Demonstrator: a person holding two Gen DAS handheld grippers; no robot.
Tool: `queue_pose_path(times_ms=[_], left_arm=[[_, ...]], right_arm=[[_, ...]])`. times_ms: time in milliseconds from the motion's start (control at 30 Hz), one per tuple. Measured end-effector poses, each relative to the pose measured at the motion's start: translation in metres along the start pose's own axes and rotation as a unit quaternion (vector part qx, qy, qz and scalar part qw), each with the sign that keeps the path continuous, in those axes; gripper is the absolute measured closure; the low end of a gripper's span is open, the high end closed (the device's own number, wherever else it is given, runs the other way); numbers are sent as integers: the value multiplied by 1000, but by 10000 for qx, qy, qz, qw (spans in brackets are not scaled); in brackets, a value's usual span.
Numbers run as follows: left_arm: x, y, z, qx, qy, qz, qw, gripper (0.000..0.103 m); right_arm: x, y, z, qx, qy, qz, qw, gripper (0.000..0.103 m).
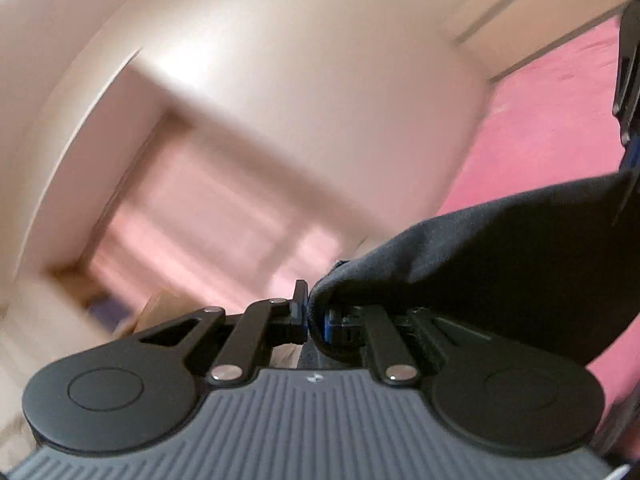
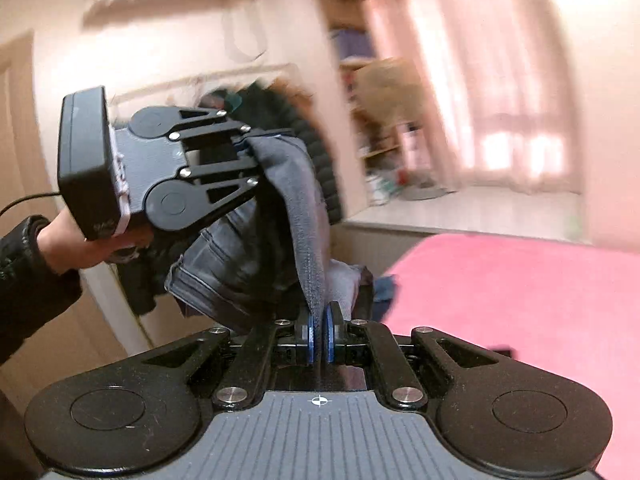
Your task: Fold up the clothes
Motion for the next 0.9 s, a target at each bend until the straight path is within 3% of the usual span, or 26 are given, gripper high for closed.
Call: queue_pose_path(times_ms=[133,167,233,267,300,333,367,400,433,533,600,633,700,800,900], left_arm=[[102,-45,-139,197,-246,1124,9932,96],[133,-59,-172,261,-260,1506,9879,96],[208,-95,-227,145,-77,2448,9694,94],[245,-113,-254,87,15,2911,9567,92],[288,-120,-269,29,173,3485,9372,80],[331,-127,-284,-28,330,4044,9140,70],[373,-132,-300,-86,485,4587,8872,66],[396,-131,-298,-198,539,4828,8739,64],[420,-131,-297,-310,592,5063,8597,64],[440,-122,-265,-547,887,5092,8543,60],[440,-113,-226,-893,1356,4964,8527,55],[439,-112,-205,-1088,1470,4826,8565,54],[436,-111,-163,-1477,1693,4539,8623,51],[428,-115,-102,-1723,1353,4013,8894,42],[434,-125,-54,-1640,726,3825,9064,40]], right_arm=[[117,128,49,-138,-788,758,9939,99],[146,160,65,-207,-1025,1094,9885,99],[206,221,105,-346,-1639,1913,9671,98],[236,247,132,-486,-1912,2368,9513,98],[265,268,162,-719,-2150,2802,9328,98],[293,288,194,-1002,-2356,3238,9108,88],[317,308,225,-1269,-2508,3639,8880,81],[333,326,250,-1488,-2499,3948,8715,59],[348,344,273,-1682,-2485,4207,8561,44],[355,376,312,-2037,-2439,4297,8452,43],[344,374,325,-2286,-2107,4139,8556,41],[336,364,330,-2439,-1834,4006,8640,29],[315,338,347,-2695,-1100,3595,8866,16],[282,285,373,-3077,11,2795,9095,16],[258,237,398,-3335,702,2230,9133,16]])
Point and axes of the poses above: each gripper's, at about its wrist camera, not at the fingertips, and y roughly against the way its jaws point, x to its right, z to its underside, the point moved 8 cm from there along -y, roughly the way its jaws point, and after that the axes turned 13 degrees about z, right-handed, at the moved point
